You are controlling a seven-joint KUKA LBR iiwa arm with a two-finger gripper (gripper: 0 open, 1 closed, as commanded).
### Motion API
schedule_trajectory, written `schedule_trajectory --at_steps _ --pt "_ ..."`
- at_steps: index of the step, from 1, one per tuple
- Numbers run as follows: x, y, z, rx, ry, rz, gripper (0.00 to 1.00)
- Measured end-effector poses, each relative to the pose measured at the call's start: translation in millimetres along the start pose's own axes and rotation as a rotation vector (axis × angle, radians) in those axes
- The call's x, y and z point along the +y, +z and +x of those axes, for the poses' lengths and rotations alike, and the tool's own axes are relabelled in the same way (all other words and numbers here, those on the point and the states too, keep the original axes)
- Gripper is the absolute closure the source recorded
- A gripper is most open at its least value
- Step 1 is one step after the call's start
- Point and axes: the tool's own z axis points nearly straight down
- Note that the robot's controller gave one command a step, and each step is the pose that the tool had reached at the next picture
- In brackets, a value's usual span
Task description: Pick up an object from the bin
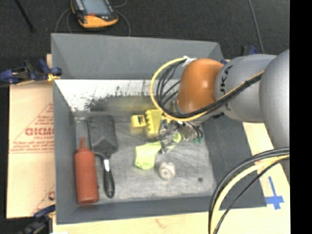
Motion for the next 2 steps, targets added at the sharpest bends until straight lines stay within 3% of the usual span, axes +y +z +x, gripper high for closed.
schedule_trajectory --at_steps 1,2 --pt "0.0 0.0 0.0 0.000 0.000 0.000 1.00" --pt "-24.5 -146.5 -14.6 0.004 -0.002 -0.001 1.00"
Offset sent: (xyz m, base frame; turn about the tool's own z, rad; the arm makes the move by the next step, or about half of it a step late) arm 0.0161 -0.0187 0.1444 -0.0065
